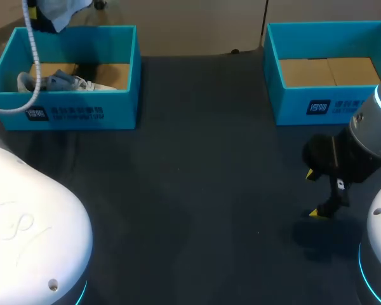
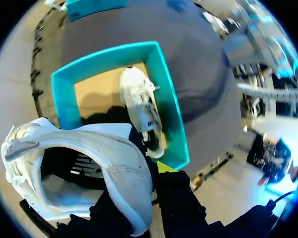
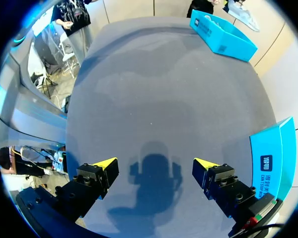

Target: Take the shoe out of the shoebox, open the shoe tongue, remove and reinsert the insole, then place the shoe into the shoebox

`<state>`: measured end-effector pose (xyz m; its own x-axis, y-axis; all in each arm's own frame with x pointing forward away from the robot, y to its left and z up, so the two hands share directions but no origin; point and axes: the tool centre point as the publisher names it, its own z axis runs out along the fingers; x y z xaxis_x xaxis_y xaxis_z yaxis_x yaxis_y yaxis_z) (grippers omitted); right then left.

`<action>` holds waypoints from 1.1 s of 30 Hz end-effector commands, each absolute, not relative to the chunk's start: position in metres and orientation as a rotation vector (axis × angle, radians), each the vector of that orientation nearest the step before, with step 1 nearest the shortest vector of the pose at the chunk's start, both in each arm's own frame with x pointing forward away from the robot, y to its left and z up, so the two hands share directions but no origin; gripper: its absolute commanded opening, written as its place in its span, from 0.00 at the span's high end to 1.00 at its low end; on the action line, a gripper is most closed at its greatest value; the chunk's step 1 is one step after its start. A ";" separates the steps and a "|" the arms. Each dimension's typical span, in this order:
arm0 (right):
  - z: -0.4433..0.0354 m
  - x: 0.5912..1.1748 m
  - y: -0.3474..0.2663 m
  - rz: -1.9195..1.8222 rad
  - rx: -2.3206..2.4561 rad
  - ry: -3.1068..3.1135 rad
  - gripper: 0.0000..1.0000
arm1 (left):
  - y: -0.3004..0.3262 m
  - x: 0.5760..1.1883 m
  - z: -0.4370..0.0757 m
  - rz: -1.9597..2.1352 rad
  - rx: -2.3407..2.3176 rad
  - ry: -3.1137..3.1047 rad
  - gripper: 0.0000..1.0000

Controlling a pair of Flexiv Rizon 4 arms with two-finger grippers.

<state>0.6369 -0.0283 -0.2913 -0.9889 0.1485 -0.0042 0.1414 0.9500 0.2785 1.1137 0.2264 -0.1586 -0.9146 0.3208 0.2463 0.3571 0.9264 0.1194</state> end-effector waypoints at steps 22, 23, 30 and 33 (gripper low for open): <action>-0.293 0.636 -0.028 0.434 0.230 3.075 0.00 | 0.246 1.097 -0.147 -0.356 -1.338 -2.738 1.00; -0.293 0.636 -0.028 0.434 0.230 3.075 0.00 | 0.246 1.097 -0.147 -0.356 -1.338 -2.738 1.00; -0.293 0.636 -0.028 0.434 0.230 3.075 0.00 | 0.258 1.105 -0.145 -0.439 -1.634 -2.651 1.00; -0.293 0.636 -0.028 0.434 0.230 3.075 0.00 | 0.265 1.112 -0.146 -0.461 -1.758 -2.572 1.00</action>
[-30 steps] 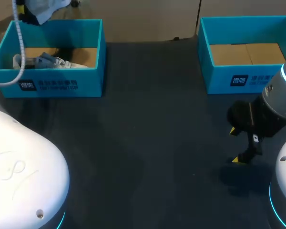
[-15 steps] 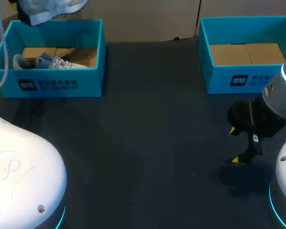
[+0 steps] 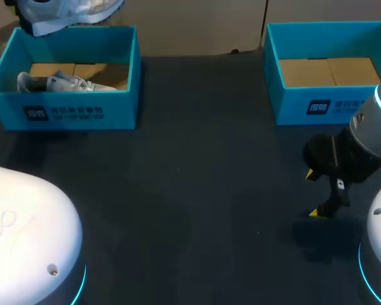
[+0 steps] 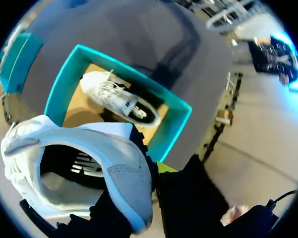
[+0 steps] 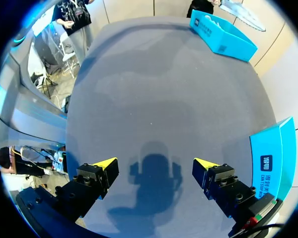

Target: Take the shoe out of the shoebox, open the shoe tongue, remove and reinsert the insole, then place the shoe into the shoebox

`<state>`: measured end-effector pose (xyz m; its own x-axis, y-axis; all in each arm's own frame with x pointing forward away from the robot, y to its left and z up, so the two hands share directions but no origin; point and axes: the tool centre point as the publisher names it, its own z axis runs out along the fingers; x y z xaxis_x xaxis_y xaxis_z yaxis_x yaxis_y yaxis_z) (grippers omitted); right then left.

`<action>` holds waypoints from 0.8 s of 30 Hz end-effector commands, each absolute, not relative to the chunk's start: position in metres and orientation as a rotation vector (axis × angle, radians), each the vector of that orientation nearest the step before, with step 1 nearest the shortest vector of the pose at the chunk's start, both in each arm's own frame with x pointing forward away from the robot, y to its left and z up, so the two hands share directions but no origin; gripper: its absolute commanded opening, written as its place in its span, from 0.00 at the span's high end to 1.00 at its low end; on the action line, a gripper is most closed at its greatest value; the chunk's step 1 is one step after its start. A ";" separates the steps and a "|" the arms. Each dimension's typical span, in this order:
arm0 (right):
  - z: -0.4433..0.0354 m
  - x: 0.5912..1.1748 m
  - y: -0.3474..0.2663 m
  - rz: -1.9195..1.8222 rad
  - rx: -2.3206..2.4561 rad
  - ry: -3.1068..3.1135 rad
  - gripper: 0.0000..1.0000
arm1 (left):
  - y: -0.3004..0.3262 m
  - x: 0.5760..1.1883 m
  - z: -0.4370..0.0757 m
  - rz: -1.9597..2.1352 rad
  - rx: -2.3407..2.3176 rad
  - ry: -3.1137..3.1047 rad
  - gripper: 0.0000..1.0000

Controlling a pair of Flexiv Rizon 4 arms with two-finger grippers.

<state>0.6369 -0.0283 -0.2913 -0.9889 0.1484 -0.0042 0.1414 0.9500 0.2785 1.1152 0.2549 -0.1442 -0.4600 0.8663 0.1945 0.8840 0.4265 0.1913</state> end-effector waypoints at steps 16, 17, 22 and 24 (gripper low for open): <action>-0.293 0.636 -0.028 0.434 0.230 3.075 0.00 | 0.292 1.128 -0.175 -0.569 -2.128 -2.256 1.00; -0.293 0.636 -0.028 0.434 0.230 3.075 0.00 | 0.293 1.128 -0.176 -0.568 -2.132 -2.249 1.00; -0.293 0.636 -0.028 0.434 0.230 3.075 0.00 | 0.299 1.130 -0.184 -0.580 -2.161 -2.195 1.00; -0.293 0.636 -0.028 0.434 0.230 3.075 0.00 | 0.301 1.130 -0.188 -0.588 -2.148 -2.190 1.00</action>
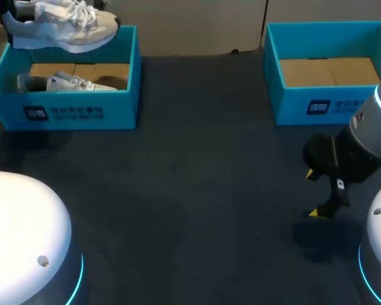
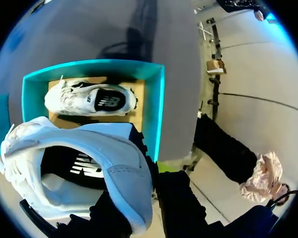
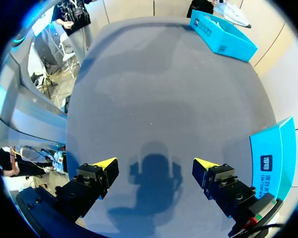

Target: Take the shoe out of the shoebox, open the shoe tongue, remove and reinsert the insole, then place the shoe into the shoebox

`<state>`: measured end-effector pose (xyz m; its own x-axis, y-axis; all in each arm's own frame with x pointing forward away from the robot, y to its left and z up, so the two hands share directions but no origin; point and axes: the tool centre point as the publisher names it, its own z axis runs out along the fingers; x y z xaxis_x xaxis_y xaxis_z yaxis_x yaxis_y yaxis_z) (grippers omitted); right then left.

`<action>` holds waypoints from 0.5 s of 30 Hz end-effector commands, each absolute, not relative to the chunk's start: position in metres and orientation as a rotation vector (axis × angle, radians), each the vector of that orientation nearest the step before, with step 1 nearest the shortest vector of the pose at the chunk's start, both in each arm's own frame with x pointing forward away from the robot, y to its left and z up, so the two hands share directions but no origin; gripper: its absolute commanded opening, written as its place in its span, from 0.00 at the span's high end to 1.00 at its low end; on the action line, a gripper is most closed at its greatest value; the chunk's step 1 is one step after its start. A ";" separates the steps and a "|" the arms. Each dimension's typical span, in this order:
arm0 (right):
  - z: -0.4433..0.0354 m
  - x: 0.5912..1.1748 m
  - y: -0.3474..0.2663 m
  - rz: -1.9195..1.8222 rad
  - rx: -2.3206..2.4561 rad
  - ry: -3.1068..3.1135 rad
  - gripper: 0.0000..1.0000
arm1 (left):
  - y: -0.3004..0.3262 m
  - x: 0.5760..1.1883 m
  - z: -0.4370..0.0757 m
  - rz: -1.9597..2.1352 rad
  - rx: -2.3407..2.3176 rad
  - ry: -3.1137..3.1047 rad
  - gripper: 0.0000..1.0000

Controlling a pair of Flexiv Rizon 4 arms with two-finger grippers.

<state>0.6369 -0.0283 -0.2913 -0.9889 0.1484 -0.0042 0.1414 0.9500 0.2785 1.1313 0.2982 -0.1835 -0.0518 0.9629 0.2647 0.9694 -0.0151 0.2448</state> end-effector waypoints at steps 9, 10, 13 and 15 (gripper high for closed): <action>-0.293 0.636 -0.028 0.434 0.230 3.075 0.00 | 0.309 1.134 -0.206 -0.589 -2.191 -2.111 1.00; -0.293 0.636 -0.028 0.434 0.230 3.075 0.00 | 0.311 1.135 -0.208 -0.584 -2.194 -2.111 1.00; -0.293 0.636 -0.028 0.434 0.230 3.075 0.00 | 0.314 1.139 -0.213 -0.583 -2.182 -2.110 1.00; -0.293 0.636 -0.028 0.434 0.230 3.075 0.00 | 0.315 1.143 -0.215 -0.589 -2.168 -2.114 1.00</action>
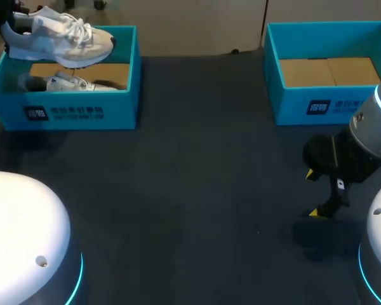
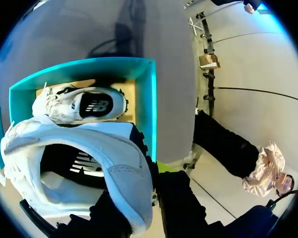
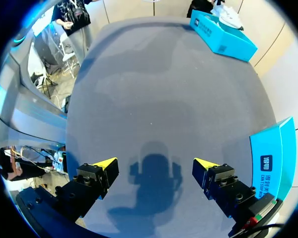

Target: Take the shoe out of the shoebox, open the shoe tongue, remove and reinsert the insole, then place the shoe into the shoebox

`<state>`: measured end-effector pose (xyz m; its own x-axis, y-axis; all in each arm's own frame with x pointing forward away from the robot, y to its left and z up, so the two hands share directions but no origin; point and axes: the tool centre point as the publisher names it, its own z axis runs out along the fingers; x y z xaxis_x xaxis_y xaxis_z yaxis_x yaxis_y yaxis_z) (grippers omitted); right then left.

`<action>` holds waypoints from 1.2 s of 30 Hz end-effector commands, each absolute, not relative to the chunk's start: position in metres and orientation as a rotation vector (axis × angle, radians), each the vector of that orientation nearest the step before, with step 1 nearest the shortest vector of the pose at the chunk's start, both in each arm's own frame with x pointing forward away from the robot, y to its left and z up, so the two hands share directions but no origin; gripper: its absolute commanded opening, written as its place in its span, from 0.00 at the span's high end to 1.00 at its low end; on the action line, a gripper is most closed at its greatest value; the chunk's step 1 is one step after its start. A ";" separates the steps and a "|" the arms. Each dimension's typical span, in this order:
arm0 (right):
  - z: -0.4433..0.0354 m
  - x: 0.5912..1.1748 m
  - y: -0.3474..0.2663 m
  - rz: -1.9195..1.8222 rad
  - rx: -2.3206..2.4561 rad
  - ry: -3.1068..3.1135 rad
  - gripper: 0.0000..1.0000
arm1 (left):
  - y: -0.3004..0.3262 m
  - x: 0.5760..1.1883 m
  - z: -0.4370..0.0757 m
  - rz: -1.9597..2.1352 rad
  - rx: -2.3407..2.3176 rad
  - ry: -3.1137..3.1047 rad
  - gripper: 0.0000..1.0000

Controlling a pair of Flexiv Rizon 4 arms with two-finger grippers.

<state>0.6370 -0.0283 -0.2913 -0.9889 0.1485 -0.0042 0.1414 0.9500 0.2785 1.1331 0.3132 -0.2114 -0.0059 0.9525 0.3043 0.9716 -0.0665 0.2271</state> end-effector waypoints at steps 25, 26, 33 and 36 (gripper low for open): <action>-0.293 0.636 -0.028 0.434 0.230 3.075 0.00 | 0.322 1.186 -0.216 -0.668 -2.147 -2.134 1.00; -0.293 0.636 -0.028 0.434 0.230 3.075 0.00 | 0.322 1.186 -0.216 -0.668 -2.147 -2.134 1.00; -0.293 0.636 -0.028 0.434 0.230 3.075 0.00 | 0.322 1.186 -0.216 -0.668 -2.147 -2.134 1.00; -0.293 0.636 -0.028 0.434 0.230 3.075 0.00 | 0.322 1.186 -0.216 -0.668 -2.147 -2.134 1.00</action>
<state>0.6370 -0.0283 -0.2913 -0.9889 0.1485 -0.0042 0.1414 0.9500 0.2785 1.1866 0.3218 -0.2181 -0.0400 0.9443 0.3265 0.9624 -0.0515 0.2669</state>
